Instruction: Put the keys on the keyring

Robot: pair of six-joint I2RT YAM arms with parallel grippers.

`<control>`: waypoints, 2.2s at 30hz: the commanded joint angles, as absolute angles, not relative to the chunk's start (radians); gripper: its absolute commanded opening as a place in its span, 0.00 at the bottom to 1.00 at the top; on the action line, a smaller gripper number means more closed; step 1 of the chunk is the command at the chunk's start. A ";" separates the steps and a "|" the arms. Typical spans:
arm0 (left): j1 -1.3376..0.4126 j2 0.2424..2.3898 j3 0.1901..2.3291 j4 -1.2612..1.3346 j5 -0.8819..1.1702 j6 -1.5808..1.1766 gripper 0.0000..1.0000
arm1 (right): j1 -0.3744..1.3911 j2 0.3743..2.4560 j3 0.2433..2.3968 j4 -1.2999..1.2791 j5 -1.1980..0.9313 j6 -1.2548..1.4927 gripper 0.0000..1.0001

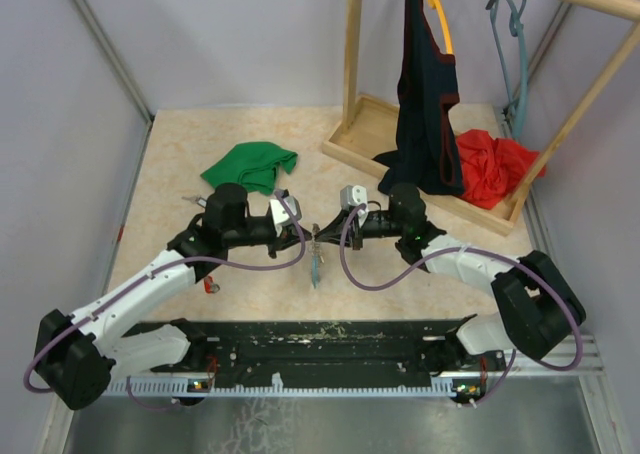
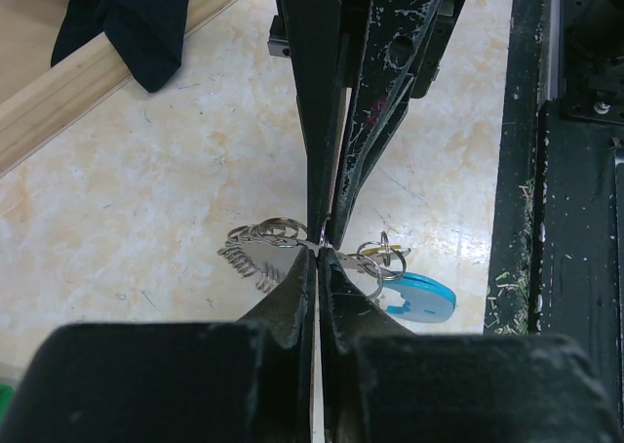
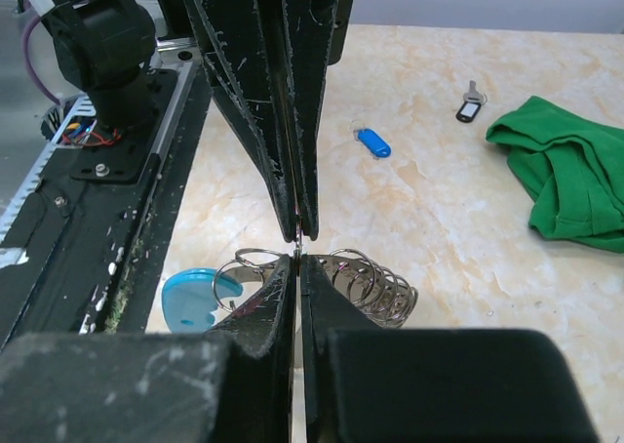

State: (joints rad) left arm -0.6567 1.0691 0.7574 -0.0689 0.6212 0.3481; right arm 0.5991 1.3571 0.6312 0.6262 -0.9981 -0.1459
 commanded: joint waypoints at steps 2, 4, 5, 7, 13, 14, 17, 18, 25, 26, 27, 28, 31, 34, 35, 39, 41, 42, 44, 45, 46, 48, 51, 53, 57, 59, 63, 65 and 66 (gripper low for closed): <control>-0.666 1.070 0.748 -0.009 0.636 0.328 0.09 | 0.601 1.366 0.670 0.663 -1.023 -0.158 0.00; -0.666 1.064 0.729 0.015 0.598 0.292 0.17 | 0.601 1.366 0.659 0.672 -1.018 -0.158 0.00; -0.666 1.060 0.721 0.021 0.576 0.273 0.20 | 0.601 1.362 0.653 0.675 -1.013 -0.158 0.00; -0.663 1.049 0.699 0.049 0.541 0.226 0.26 | 0.600 1.352 0.639 0.682 -0.998 -0.160 0.00; -0.620 0.995 0.618 0.104 0.402 0.075 0.36 | 0.598 1.309 0.599 0.676 -0.956 -0.181 0.00; -0.604 0.984 0.607 0.098 0.382 0.054 0.36 | 0.597 1.305 0.595 0.675 -0.954 -0.185 0.00; -0.545 0.946 0.577 0.083 0.332 -0.024 0.38 | 0.598 1.298 0.577 0.693 -0.951 -0.180 0.00; -0.529 0.936 0.566 0.077 0.303 -0.054 0.38 | 0.598 1.297 0.574 0.695 -0.947 -0.179 0.00; -0.409 0.938 0.508 -0.047 -0.001 -0.316 0.52 | 0.599 1.283 0.560 0.699 -0.930 -0.179 0.00; -0.388 0.948 0.505 -0.063 -0.025 -0.344 0.58 | 0.598 1.279 0.558 0.698 -0.925 -0.180 0.00; -0.367 0.963 0.504 -0.081 -0.043 -0.366 0.63 | 0.598 1.276 0.558 0.695 -0.921 -0.183 0.00; -0.349 0.978 0.505 -0.102 -0.068 -0.391 0.68 | 0.598 1.272 0.556 0.691 -0.917 -0.186 0.00; -0.302 1.016 0.521 -0.155 -0.137 -0.459 0.77 | 0.599 1.258 0.551 0.684 -0.906 -0.192 0.00; -0.265 1.020 0.519 -0.173 -0.172 -0.505 0.80 | 0.599 1.249 0.547 0.677 -0.898 -0.196 0.00; -0.250 1.015 0.513 -0.178 -0.181 -0.519 0.81 | 0.601 1.246 0.546 0.676 -0.896 -0.198 0.00; -0.183 0.997 0.480 -0.189 -0.240 -0.567 0.79 | 0.609 1.235 0.543 0.671 -0.885 -0.203 0.00; -0.135 0.994 0.459 -0.164 -0.211 -0.585 0.75 | 0.615 1.232 0.544 0.667 -0.877 -0.208 0.00; -0.112 0.993 0.447 -0.144 -0.194 -0.594 0.73 | 0.616 1.231 0.543 0.661 -0.873 -0.213 0.00; -0.074 0.994 0.425 -0.100 -0.180 -0.610 0.70 | 0.618 1.228 0.544 0.658 -0.870 -0.215 0.00; -0.060 0.997 0.417 -0.085 -0.178 -0.617 0.69 | 0.619 1.225 0.544 0.657 -0.870 -0.215 0.00; -0.047 1.002 0.411 -0.072 -0.173 -0.618 0.67 | 0.620 1.222 0.542 0.657 -0.870 -0.216 0.00; -0.021 1.025 0.402 -0.058 -0.155 -0.619 0.64 | 0.621 1.220 0.542 0.654 -0.869 -0.217 0.00; -0.002 1.059 0.391 -0.038 -0.137 -0.623 0.58 | 0.624 1.215 0.540 0.653 -0.863 -0.220 0.00; 0.007 1.075 0.386 -0.031 -0.139 -0.627 0.55 | 0.627 1.214 0.541 0.651 -0.859 -0.222 0.00; 0.022 1.095 0.374 -0.015 -0.135 -0.628 0.53 | 0.629 1.209 0.543 0.646 -0.856 -0.225 0.00; 0.022 1.108 0.371 -0.013 -0.142 -0.627 0.53 | 0.630 1.207 0.542 0.644 -0.855 -0.226 0.00; 0.025 1.142 0.369 0.007 -0.114 -0.626 0.43 | 0.632 1.203 0.543 0.640 -0.852 -0.228 0.00; 0.026 1.147 0.373 0.005 -0.092 -0.616 0.36 | 0.632 1.200 0.542 0.637 -0.850 -0.231 0.00; 0.025 1.143 0.375 -0.001 -0.081 -0.611 0.35 | 0.632 1.199 0.542 0.634 -0.847 -0.231 0.00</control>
